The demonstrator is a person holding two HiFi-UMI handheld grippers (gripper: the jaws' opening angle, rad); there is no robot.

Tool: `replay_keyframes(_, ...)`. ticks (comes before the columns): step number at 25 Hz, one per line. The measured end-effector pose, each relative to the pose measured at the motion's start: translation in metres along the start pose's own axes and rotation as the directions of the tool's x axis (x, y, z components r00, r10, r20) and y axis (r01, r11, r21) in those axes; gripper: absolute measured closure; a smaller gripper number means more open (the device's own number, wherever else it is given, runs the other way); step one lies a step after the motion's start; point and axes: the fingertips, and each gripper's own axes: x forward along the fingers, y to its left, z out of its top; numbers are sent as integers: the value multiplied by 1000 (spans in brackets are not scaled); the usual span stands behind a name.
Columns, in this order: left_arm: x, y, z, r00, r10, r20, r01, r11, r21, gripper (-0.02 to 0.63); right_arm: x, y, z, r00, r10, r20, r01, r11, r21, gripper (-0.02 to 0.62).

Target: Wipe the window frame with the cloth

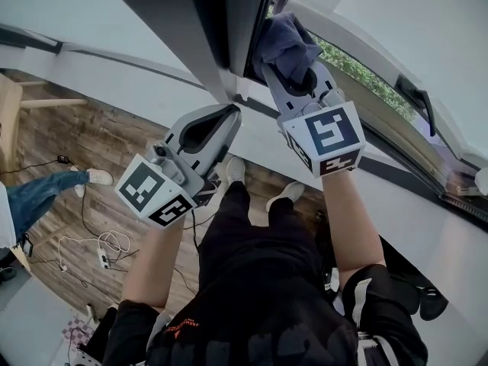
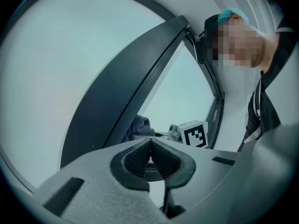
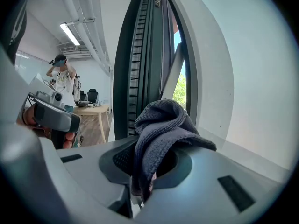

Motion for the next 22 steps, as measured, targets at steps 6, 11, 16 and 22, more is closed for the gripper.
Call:
replay_keyframes(6, -2, 1, -6, 1000, -6, -3, 6, 1000, -10, 584, 6, 5, -14, 998, -12, -68, 10, 999, -33, 541)
replay_keyframes(11, -2, 0, -10, 1000, -11, -7, 11, 1000, -17, 584, 10, 7, -25, 990, -32, -138, 20, 996, -89, 541)
replay_keyframes(16, -1, -2, -12, 1000, -18, -10, 17, 1000, -19, 584, 12, 7, -37, 979, -53, -197, 27, 991, -133, 541)
replay_keyframes(22, -2, -7, -16, 1000, -25, -18, 25, 999, -21, 584, 6, 5, -46, 968, -83, -239, 45, 986, -158, 541)
